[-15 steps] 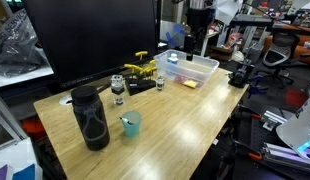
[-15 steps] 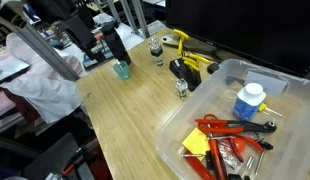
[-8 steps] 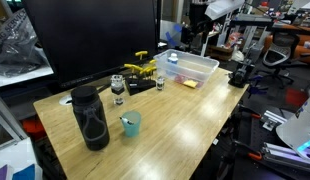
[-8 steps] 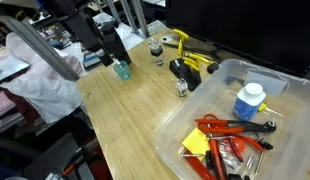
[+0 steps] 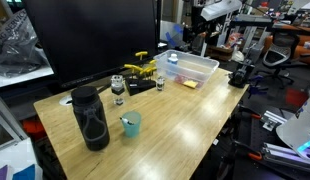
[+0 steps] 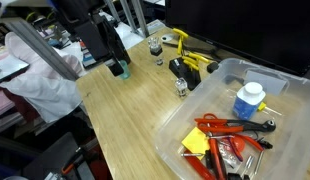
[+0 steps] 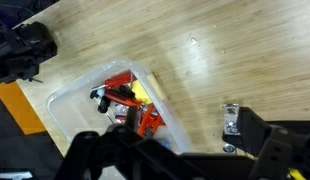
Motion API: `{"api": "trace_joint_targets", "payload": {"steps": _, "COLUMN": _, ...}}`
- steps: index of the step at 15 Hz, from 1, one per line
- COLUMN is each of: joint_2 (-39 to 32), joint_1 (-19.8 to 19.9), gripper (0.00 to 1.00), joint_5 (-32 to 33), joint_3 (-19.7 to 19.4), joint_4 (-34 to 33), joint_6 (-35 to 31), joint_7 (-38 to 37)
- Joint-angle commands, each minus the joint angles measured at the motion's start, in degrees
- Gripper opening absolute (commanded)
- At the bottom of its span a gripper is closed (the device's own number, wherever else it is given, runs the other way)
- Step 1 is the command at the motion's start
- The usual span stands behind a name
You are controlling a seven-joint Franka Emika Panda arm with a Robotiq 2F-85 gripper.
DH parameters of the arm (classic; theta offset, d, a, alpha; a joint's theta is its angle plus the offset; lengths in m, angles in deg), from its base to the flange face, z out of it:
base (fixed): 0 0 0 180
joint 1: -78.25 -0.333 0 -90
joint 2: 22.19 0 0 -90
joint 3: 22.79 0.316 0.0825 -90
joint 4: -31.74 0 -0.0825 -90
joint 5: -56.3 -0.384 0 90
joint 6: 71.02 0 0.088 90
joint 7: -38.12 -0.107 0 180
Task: Pick up a bolt from the box and set it on the table
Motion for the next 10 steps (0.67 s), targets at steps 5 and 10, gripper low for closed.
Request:
{"api": "trace_joint_targets", "payload": {"steps": 5, "joint_2": -3.50, "joint_1": 0.61, "gripper": 1.00, "joint_5": -3.69, "joint_3": -2.68, "joint_4": -1.46, "joint_6": -0.32, "joint_7": -6.29}}
{"api": "trace_joint_targets", "payload": {"steps": 10, "joint_2": -9.42, "joint_1": 1.70, "gripper": 1.00, "joint_5": -5.89, "joint_3": -7.12, "joint_4": -2.35, "joint_6": -4.58, "joint_7": -15.29}}
